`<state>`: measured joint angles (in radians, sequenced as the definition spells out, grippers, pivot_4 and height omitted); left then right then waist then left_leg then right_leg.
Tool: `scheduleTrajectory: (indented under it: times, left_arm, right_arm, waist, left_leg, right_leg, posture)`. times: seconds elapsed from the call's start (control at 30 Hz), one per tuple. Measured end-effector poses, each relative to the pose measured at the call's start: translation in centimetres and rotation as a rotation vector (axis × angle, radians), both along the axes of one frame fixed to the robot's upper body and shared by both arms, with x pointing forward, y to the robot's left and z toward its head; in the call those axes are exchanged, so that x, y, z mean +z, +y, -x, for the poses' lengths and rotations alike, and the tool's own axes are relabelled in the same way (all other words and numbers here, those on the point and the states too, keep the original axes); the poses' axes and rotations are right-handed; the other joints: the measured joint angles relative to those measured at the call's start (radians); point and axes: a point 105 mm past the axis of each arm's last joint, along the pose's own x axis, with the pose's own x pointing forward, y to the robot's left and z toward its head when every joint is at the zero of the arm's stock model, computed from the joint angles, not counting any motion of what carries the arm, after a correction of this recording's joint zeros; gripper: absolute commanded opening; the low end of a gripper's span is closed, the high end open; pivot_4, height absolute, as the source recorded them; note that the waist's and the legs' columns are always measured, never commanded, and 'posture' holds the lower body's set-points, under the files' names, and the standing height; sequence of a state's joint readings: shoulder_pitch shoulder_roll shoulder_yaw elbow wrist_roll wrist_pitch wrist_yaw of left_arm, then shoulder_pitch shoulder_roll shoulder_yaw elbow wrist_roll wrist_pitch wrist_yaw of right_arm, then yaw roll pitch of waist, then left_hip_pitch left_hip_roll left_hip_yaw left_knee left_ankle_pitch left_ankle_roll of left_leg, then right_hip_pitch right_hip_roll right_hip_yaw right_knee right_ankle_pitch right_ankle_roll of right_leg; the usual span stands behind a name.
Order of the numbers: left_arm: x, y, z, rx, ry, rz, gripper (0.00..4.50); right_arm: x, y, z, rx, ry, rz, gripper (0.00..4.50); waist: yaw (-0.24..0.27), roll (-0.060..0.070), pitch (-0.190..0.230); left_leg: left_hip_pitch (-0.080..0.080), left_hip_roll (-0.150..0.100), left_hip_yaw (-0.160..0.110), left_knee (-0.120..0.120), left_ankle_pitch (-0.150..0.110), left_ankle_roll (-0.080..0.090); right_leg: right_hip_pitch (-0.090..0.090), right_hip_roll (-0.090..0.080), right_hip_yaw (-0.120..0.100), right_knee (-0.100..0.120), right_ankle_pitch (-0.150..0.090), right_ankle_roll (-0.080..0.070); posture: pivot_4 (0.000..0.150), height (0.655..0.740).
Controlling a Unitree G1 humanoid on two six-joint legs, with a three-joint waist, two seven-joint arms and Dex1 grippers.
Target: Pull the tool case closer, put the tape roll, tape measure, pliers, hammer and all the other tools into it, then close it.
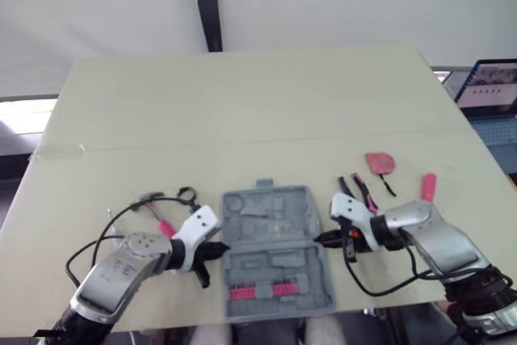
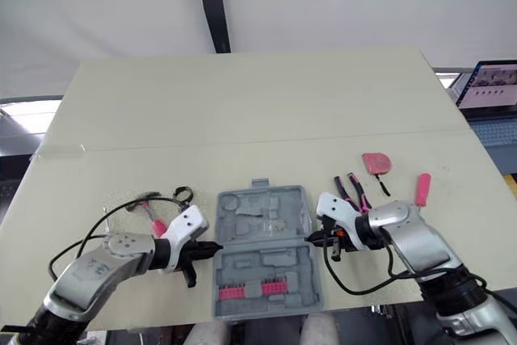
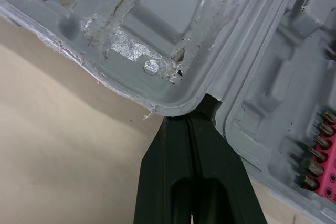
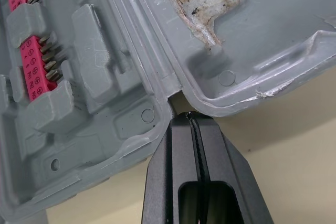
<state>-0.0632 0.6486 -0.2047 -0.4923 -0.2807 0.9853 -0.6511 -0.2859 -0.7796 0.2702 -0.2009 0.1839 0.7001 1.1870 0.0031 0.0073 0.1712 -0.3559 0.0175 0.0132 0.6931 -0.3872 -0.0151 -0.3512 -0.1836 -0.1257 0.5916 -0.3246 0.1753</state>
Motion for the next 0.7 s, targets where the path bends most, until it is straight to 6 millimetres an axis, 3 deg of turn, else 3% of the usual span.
scheduleTrajectory:
  times: [0.3, 0.7]
  left_arm:
    - [-0.3, -0.5, 2.0, -0.022, 0.070, 0.001, 0.00]
    - [-0.3, -0.6, 2.1, -0.023, 0.081, -0.001, 0.00]
  right_arm:
    - [-0.5, -0.4, 1.8, -0.005, 0.071, 0.016, 0.04]
    - [-0.9, -0.6, 2.7, -0.010, 0.098, 0.031, 0.04]
  waist:
    - [0.010, 0.000, 0.000]
    - [0.021, 0.000, 0.000]
  left_leg:
    - [0.000, 0.000, 0.000, 0.001, 0.000, 0.000]
    - [0.000, 0.000, 0.001, 0.002, 0.000, 0.000]
  right_leg:
    - [0.000, 0.000, 0.000, 0.000, 0.000, 0.000]
    - [0.000, 0.000, 0.001, 0.000, 0.000, 0.000]
  posture:
    - [0.150, 0.7400]
    - [0.150, 0.7400]
